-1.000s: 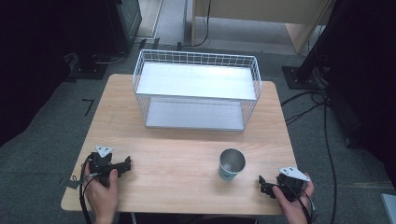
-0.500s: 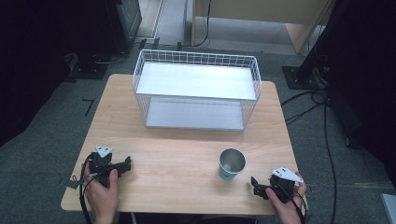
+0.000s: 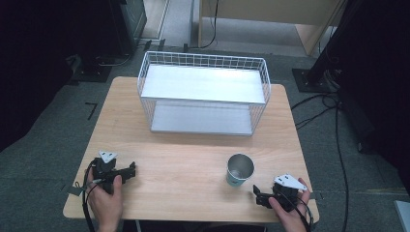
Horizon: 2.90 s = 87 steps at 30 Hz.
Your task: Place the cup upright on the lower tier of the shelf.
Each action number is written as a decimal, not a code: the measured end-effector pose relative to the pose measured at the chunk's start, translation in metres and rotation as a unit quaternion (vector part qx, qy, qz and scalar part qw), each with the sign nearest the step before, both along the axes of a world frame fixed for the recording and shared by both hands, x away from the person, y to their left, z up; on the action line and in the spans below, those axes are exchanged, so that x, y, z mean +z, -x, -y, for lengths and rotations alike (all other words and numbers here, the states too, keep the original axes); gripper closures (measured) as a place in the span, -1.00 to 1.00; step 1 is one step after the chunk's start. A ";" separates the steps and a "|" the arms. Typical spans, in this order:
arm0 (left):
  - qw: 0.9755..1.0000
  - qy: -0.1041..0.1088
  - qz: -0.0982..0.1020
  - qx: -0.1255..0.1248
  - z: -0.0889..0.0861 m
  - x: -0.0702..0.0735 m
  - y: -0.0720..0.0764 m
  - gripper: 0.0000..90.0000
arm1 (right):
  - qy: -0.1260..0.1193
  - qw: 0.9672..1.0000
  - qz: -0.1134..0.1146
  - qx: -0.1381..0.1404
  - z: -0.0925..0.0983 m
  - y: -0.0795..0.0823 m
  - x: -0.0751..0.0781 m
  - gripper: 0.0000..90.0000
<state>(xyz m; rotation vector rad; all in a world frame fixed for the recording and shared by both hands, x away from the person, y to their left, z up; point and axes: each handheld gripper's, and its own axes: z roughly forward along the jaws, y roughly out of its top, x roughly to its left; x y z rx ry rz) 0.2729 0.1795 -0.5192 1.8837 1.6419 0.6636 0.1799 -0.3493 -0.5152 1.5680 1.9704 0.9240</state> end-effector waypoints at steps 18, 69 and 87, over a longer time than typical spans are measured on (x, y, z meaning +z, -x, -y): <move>1.000 0.000 0.000 0.000 0.000 0.000 0.000 -1.00 | -0.024 0.999 0.014 0.038 -0.017 0.001 0.003 -1.00; 1.000 0.000 0.000 -0.002 0.000 0.000 0.000 -1.00 | -0.094 0.987 0.110 0.070 -0.074 -0.029 0.026 -0.67; 1.000 0.000 0.000 -0.002 0.000 0.000 0.000 -1.00 | -0.121 0.979 0.148 0.067 -0.076 -0.040 0.055 -0.66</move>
